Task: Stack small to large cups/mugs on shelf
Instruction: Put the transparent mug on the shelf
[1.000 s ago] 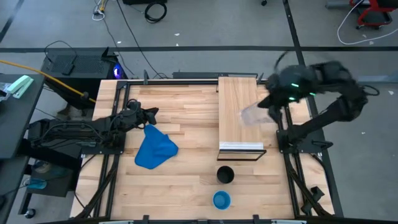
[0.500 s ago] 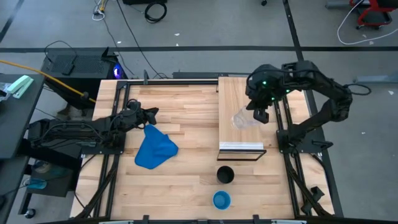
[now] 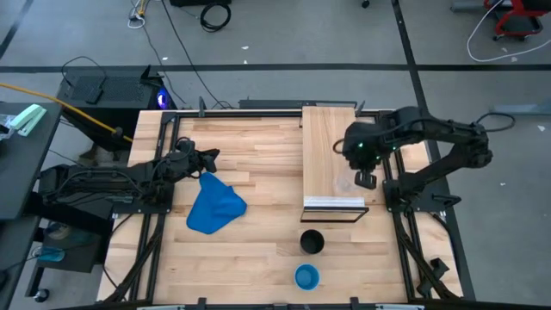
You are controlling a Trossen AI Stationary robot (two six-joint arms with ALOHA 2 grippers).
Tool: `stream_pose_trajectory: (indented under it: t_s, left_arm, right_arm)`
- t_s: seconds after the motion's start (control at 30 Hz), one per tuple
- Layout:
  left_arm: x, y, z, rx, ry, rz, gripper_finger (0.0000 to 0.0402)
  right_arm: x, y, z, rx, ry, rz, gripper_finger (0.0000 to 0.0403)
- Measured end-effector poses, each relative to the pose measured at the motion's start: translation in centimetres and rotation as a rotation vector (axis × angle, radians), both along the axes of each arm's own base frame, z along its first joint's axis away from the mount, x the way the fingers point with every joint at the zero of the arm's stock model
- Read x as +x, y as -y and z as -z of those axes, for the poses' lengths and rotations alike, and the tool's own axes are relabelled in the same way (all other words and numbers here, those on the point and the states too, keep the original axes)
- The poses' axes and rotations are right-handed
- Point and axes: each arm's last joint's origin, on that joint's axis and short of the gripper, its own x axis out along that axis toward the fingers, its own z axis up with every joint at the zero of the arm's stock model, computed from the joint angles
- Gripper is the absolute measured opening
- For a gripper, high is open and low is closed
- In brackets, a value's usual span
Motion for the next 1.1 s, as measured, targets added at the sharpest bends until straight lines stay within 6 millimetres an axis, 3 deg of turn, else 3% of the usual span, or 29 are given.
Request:
stream_pose_trajectory:
  t_s: [0.3,1.1]
  left_arm:
    - [0.0,0.0,0.0,0.0,0.0,0.0,0.0083]
    - [0.0,0.0,0.0,0.0,0.0,0.0,0.0084]
  right_arm:
    - [3.5,-0.1,2.5,-0.063,-0.129,-0.111,0.0]
    - [4.9,-0.3,3.7,-0.135,-0.19,-0.14,0.0]
